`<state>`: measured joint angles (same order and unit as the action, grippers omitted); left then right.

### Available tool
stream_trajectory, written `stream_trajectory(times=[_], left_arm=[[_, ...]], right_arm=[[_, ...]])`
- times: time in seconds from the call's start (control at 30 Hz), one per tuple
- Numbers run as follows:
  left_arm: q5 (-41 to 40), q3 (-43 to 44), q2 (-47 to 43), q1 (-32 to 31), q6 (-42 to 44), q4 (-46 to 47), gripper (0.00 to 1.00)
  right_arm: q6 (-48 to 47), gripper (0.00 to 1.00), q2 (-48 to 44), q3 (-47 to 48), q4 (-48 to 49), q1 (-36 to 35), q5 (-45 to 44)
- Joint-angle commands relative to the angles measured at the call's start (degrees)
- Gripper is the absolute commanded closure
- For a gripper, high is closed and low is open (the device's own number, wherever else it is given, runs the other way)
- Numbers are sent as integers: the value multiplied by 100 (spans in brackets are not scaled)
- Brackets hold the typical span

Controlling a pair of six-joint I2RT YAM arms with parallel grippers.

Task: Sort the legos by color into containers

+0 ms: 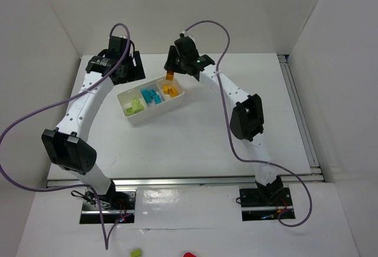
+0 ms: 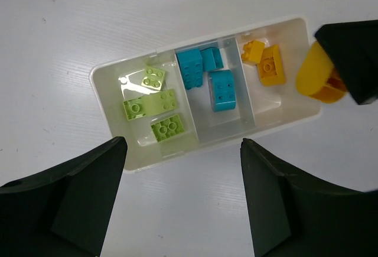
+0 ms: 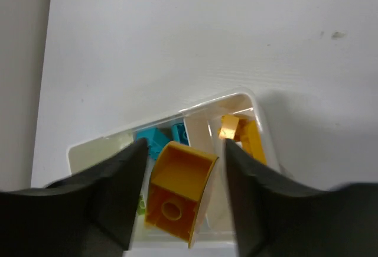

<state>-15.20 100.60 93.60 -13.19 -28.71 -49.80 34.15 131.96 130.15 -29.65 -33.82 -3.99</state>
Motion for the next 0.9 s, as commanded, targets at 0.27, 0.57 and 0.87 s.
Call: stream_trajectory(times=[0.27,0.57,0.87], left_arm=[[0,48,-316,62,41,85,13],[52,48,-316,114,-12,85,13],[562,-198,-439,168,-214,216,13]], right_arm=[[-251,6,-556,-163,266,262,-373],[-173,0,-2586,-3143,-4,1255,-2760],[-348,4,-4371,-5376,-560,2116,-3074]])
